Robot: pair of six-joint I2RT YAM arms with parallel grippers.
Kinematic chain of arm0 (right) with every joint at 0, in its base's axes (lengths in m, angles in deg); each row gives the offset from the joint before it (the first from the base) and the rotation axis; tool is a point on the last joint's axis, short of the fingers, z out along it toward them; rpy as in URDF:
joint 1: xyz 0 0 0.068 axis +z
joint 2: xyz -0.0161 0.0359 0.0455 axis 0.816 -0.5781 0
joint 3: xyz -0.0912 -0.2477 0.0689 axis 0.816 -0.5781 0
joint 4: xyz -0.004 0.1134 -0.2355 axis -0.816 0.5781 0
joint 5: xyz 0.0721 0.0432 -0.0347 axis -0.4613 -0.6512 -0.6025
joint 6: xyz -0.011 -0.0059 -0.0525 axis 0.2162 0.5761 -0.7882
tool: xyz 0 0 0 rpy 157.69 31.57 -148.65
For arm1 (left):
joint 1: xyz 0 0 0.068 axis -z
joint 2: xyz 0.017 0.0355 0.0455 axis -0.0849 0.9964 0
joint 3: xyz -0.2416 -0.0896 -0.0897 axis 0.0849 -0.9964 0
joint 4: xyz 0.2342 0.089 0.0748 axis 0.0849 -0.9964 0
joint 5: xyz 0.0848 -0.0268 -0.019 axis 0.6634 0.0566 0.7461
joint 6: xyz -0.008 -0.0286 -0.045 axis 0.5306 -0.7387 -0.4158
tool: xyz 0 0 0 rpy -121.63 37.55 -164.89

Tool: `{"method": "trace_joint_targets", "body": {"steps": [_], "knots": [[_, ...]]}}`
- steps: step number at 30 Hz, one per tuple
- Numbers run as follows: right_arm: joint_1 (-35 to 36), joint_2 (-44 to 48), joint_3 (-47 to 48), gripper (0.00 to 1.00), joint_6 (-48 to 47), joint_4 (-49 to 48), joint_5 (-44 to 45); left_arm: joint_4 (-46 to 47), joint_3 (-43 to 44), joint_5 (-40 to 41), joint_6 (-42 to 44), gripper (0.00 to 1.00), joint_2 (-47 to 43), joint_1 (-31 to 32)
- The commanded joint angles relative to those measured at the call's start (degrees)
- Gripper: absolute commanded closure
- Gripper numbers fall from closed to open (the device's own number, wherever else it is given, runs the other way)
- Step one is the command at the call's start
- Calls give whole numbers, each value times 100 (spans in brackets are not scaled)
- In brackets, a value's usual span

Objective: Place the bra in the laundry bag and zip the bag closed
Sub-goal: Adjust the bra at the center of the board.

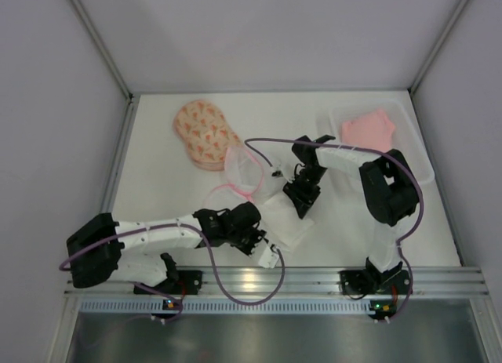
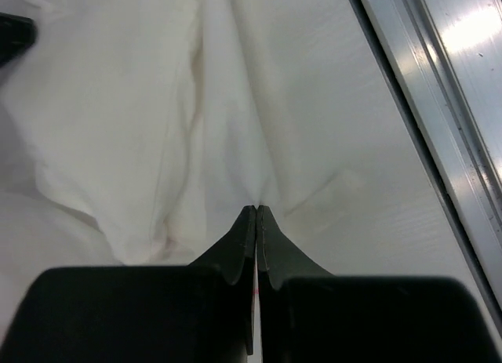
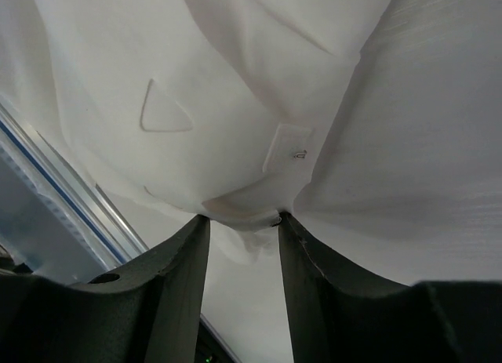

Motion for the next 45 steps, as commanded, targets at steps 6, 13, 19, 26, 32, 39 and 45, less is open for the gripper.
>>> {"method": "trace_joint_targets", "body": {"steps": [6, 13, 19, 26, 32, 39, 45], "knots": [[81, 313, -73, 57, -88, -390, 40, 206, 1163, 27, 503, 100, -95, -24], [81, 435, -160, 58, -141, -390, -224, 1936, 1410, 634, 477, 100, 1381, -208], [90, 453, -125, 58, -150, -355, -295, 2520, 1490, 1109, 205, 50, 1735, -366], [20, 593, -38, 58, -238, -179, -216, 1309, 667, 231, 345, 25, -250, -578], [-253, 901, 305, 56, -369, 233, -487, 1025, -504, -341, 1329, 21, -1710, -578], [-60, 1577, 297, 42, 420, 67, -128, 1043, -505, -369, 786, 30, -1316, -578], [862, 1605, -2, 30, 1808, -231, 601, 912, -751, 485, -419, 26, -2798, -586]]}}
